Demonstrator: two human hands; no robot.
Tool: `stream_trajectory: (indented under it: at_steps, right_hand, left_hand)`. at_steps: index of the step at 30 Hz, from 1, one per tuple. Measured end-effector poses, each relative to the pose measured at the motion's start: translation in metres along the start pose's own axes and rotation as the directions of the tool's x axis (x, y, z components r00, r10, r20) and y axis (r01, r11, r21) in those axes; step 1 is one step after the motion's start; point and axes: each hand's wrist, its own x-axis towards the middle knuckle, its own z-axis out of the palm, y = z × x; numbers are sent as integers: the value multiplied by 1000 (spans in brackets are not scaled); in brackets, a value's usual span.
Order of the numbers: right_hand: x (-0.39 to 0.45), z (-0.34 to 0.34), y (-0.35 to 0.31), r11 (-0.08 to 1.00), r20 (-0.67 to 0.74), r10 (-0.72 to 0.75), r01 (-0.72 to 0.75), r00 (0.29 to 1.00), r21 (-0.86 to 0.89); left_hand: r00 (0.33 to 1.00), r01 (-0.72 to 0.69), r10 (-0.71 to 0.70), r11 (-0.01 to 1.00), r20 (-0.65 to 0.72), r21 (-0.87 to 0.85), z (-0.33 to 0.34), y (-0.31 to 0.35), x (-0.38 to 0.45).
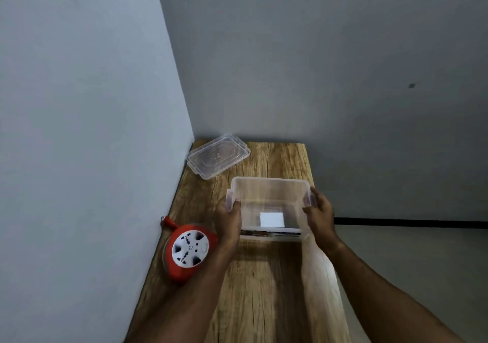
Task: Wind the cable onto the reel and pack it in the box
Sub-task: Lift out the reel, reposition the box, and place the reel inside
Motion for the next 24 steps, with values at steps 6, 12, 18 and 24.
stream_trajectory:
  at_steps: [6,12,18,24]
  right_hand:
    - [-15,-19,13,999,29,9,-8,1000,-31]
    - [-27,-21,13,998,21,-33,34,999,-55]
    - [-38,-21,2,938,-172,-246,190,954,-291]
    - [-43,21,-31,834,-54,-485,443,873,-328]
  left_hand:
    - [1000,11,-11,1000,13,1,-7,-20,-27]
    - [997,9,-12,999,73,33,-13,-21,-30]
    - [998,-42,41,999,42,17,-20,-14,-25]
    - [998,-40,38,999,-57,-34,-46,-7,-18]
